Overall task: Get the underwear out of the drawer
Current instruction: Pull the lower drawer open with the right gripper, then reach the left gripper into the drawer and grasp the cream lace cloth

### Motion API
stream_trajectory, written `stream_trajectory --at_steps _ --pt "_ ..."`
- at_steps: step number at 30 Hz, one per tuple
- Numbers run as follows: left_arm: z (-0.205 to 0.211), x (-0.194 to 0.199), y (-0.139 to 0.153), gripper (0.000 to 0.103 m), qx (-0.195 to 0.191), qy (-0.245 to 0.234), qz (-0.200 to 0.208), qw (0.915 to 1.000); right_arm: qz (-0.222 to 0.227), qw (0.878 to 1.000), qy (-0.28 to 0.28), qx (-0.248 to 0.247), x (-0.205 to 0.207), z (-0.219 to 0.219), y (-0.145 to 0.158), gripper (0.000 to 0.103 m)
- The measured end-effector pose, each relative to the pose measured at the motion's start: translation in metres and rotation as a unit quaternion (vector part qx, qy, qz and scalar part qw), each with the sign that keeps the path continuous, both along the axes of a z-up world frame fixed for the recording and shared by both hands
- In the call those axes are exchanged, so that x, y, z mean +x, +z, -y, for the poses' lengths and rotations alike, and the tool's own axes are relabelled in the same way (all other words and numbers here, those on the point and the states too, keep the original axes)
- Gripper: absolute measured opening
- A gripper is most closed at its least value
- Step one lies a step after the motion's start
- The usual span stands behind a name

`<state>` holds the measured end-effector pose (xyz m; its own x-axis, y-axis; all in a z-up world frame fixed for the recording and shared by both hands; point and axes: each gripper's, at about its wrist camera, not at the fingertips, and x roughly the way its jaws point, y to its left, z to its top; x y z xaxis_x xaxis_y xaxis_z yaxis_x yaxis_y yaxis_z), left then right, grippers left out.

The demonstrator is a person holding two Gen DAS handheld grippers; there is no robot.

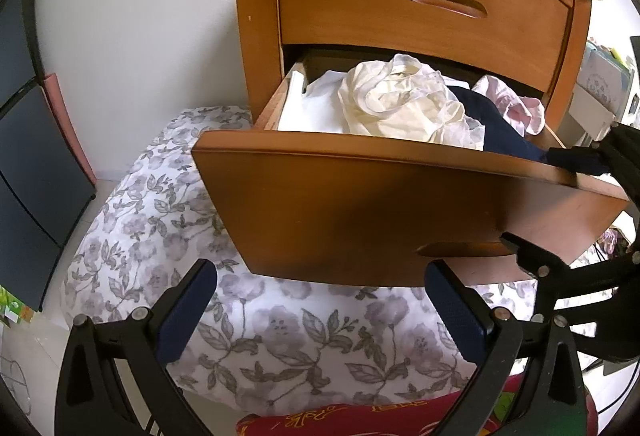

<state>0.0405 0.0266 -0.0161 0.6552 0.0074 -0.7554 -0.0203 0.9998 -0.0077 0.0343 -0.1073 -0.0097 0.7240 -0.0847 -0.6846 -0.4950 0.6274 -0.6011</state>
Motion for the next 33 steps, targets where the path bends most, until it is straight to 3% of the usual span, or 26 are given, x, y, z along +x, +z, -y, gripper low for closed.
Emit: stream_trajectory --at_steps 3,6,10,14,16,18,24,28,33 --pt "-0.003 -0.002 0.001 0.103 -0.002 0.006 0.003 1.0 0.0 1.0 -0.007 0.018 -0.006 0.003 0.009 0.08" --pt "-0.003 -0.003 0.002 0.103 0.0 0.01 0.007 0.9999 0.036 0.998 -0.015 0.042 -0.023 0.009 0.027 0.085" --pt "-0.002 -0.006 0.005 0.103 0.005 0.014 0.017 0.9998 0.073 0.986 -0.081 0.128 -0.045 0.028 0.053 0.093" --pt "-0.003 -0.01 0.008 0.103 0.004 0.014 0.026 0.9996 0.068 0.948 -0.187 0.247 -0.061 0.06 0.056 0.097" --pt "-0.004 -0.012 0.009 0.103 0.002 0.013 0.03 0.9995 0.042 0.921 -0.227 0.313 -0.069 0.077 0.05 0.098" --pt "-0.004 -0.013 0.011 0.103 0.002 0.014 0.034 0.9993 0.03 0.902 -0.26 0.343 -0.075 0.089 0.043 0.1" --pt "-0.008 -0.019 0.02 0.103 -0.025 0.004 0.056 0.9981 0.067 0.889 -0.263 0.37 -0.091 0.096 0.039 0.103" --pt "-0.012 -0.023 0.026 0.103 -0.046 0.005 0.071 0.9964 0.1 0.889 -0.243 0.374 -0.098 0.093 0.039 0.103" --pt "-0.018 -0.025 0.041 0.103 -0.07 0.004 0.093 0.9932 0.096 0.883 -0.24 0.392 -0.098 0.097 0.032 0.103"
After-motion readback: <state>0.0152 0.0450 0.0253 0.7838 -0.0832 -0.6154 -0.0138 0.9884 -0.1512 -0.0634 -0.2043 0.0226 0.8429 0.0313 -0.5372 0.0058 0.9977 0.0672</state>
